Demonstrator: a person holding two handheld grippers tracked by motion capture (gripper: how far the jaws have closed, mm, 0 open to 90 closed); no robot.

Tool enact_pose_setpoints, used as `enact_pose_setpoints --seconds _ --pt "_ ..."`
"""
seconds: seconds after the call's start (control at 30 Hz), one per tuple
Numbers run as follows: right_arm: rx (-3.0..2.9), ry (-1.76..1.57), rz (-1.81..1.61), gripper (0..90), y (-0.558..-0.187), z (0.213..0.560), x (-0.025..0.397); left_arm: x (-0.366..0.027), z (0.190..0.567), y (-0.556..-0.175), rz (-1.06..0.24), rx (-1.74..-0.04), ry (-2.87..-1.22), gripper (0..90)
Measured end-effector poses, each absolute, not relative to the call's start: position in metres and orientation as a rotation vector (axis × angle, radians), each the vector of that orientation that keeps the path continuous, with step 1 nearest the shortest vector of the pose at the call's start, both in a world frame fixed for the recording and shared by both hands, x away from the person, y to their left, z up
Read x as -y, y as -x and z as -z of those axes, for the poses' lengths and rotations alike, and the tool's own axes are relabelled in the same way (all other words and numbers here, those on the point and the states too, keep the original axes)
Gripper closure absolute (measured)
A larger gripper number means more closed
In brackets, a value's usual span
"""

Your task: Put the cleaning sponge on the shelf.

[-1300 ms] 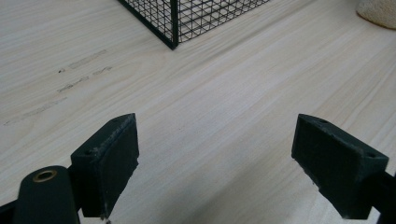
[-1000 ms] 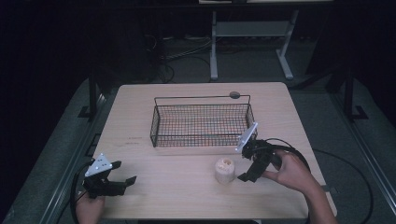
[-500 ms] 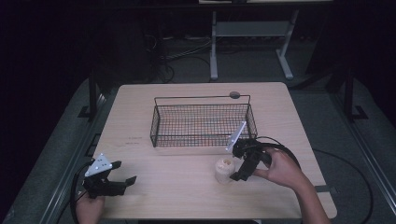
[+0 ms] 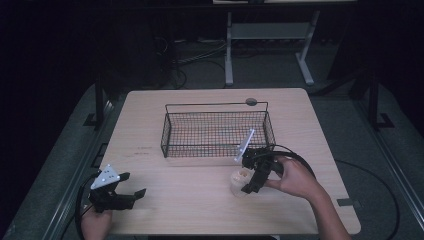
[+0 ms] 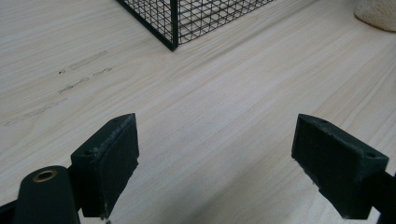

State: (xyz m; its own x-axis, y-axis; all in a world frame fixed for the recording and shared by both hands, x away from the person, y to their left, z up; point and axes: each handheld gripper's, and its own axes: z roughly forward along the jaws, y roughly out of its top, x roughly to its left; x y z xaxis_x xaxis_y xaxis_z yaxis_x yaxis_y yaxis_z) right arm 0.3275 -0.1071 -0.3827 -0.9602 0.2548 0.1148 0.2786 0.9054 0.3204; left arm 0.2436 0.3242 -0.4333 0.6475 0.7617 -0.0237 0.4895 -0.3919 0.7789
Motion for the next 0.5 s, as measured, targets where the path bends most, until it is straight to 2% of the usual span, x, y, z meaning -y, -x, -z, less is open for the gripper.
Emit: enact_pose_setpoints --seconds 0.5 --pt "2.996 0.399 0.476 20.0 -0.3328 0.3875 0.0965 -0.3249 0.4334 -0.2435 -0.438 -0.975 -2.061 13.7"
